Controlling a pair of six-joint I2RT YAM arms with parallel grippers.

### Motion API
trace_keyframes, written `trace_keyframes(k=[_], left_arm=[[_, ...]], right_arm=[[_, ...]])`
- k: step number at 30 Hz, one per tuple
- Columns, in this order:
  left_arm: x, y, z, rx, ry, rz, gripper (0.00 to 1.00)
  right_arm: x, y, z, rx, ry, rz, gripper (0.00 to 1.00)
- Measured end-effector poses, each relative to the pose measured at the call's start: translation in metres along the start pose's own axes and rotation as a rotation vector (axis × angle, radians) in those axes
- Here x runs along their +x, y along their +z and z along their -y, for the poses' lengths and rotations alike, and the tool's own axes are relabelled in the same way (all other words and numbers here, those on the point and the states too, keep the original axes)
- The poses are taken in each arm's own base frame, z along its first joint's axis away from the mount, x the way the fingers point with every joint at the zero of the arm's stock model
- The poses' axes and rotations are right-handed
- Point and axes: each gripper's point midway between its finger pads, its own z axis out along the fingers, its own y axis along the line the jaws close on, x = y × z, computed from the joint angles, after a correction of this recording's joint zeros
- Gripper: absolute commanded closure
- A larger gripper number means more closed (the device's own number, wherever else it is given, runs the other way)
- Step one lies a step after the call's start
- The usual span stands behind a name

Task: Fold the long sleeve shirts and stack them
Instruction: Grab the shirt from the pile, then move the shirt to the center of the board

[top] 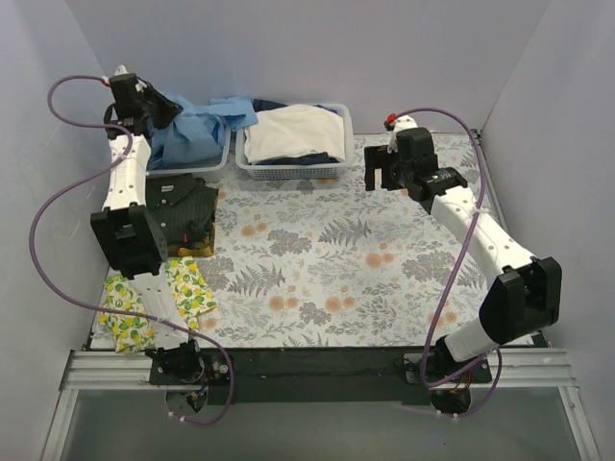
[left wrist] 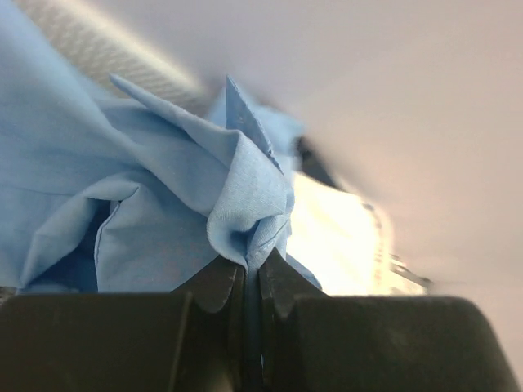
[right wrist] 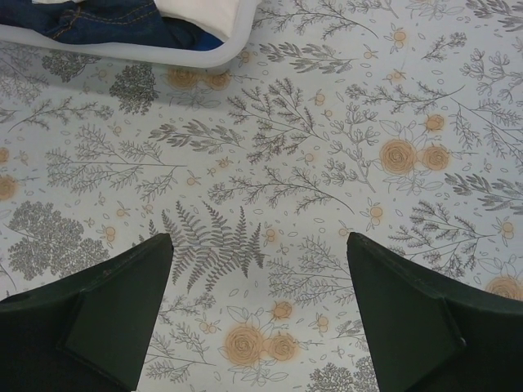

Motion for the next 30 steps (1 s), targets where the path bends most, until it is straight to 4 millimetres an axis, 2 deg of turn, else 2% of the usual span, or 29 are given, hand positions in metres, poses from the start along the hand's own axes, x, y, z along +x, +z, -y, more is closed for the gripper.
trace_keyframes(k=[1,3,5,7,9,10,11,12,13,14,15,16,17,19,21,23,24,26,30], left_arm=[[-0.008,-0.012,0.015,0.039,0.005,0.012,1.00],[-0.029,-0.050,0.056,0.148,0.027,0.052,1.00],[-0.046,-0.095,0.099,0.267,0.063,0.094,1.00],[-0.052,-0.147,0.142,0.393,0.109,0.130,1.00],[-0.046,-0.196,0.177,0.511,0.153,0.144,1.00],[-0.034,-0.225,0.196,0.580,0.178,0.136,1.00],[-0.024,-0.245,0.208,0.629,0.196,0.125,1.00],[-0.003,-0.272,0.224,0.702,0.224,0.105,1.00],[0.013,-0.291,0.232,0.747,0.237,0.082,0.94],[0.036,-0.309,0.237,0.796,0.252,0.045,0.58],[0.065,-0.325,0.235,0.842,0.266,-0.006,0.48],[0.090,-0.338,0.231,0.870,0.273,-0.055,0.45],[0.120,-0.347,0.219,0.883,0.269,-0.123,0.36],[0.175,-0.354,0.188,0.874,0.254,-0.245,0.26],[0.231,-0.349,0.136,0.777,0.223,-0.366,0.22],[0.269,-0.339,0.085,0.627,0.193,-0.449,0.18],[0.280,-0.334,0.062,0.543,0.185,-0.464,0.18],[0.282,-0.333,0.038,0.433,0.181,-0.442,0.18],[0.254,-0.333,0.038,0.368,0.195,-0.313,0.19]], right_arm=[[-0.001,-0.002,0.001,0.006,0.002,0.003,0.04],[-0.002,-0.008,0.003,0.019,0.009,0.014,0.04],[-0.006,-0.017,0.006,0.031,0.017,0.033,0.04],[-0.011,-0.029,0.009,0.045,0.026,0.060,0.04],[-0.017,-0.041,0.011,0.056,0.034,0.089,0.04],[-0.020,-0.048,0.013,0.060,0.038,0.106,0.04],[-0.024,-0.055,0.014,0.064,0.043,0.124,0.04],[-0.028,-0.062,0.015,0.067,0.051,0.144,0.04],[-0.031,-0.068,0.016,0.071,0.057,0.160,0.04],[-0.033,-0.075,0.016,0.072,0.065,0.177,0.04],[-0.032,-0.082,0.017,0.073,0.070,0.188,0.04],[-0.030,-0.088,0.018,0.073,0.074,0.194,0.04],[-0.027,-0.092,0.019,0.072,0.079,0.197,0.04],[-0.018,-0.100,0.020,0.069,0.091,0.197,0.04],[-0.007,-0.104,0.019,0.061,0.098,0.185,0.03],[0.007,-0.106,0.019,0.053,0.102,0.157,0.03],[0.016,-0.106,0.018,0.044,0.103,0.136,0.03],[0.028,-0.105,0.015,0.024,0.102,0.104,0.03],[0.055,-0.102,0.002,-0.057,0.088,0.028,0.03]])
